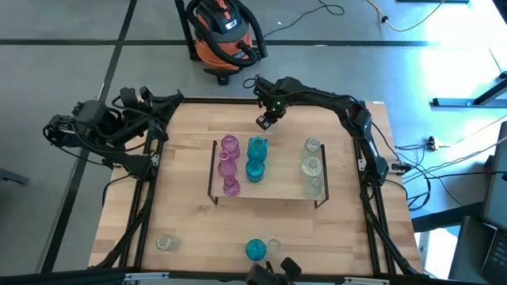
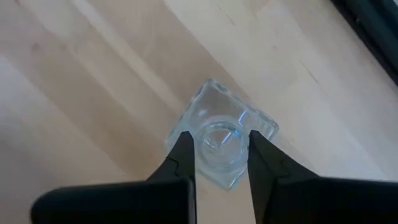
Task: Sort vases onto shelf
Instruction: Put the transparent vase on the shelf
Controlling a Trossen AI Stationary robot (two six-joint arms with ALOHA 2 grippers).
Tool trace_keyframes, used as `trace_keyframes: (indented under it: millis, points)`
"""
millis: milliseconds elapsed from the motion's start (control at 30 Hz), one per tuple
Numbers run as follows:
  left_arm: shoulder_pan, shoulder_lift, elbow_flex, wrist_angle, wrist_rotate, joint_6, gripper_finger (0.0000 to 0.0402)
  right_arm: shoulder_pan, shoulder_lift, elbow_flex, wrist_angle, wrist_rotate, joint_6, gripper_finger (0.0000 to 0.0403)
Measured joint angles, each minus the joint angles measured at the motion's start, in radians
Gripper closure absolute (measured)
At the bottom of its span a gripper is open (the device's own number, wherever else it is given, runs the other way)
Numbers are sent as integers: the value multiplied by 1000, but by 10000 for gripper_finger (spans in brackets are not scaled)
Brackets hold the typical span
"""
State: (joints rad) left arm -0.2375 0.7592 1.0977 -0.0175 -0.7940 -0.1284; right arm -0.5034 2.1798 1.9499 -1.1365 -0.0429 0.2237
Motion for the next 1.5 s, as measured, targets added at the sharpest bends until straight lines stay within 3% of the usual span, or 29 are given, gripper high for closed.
trace_keyframes:
  millis: [500,700,967,1500]
  points:
    - [4,0,0,-23,-8,7,401,2,-294,1,-189,32,-42,346]
    - [43,0,0,-36,-8,0,401,53,-399,14,-256,27,-45,346]
    - [95,7,0,-35,-8,-15,401,198,-378,127,-315,14,62,346]
    - [121,41,-1,-37,60,-107,401,332,-344,130,-393,83,404,343]
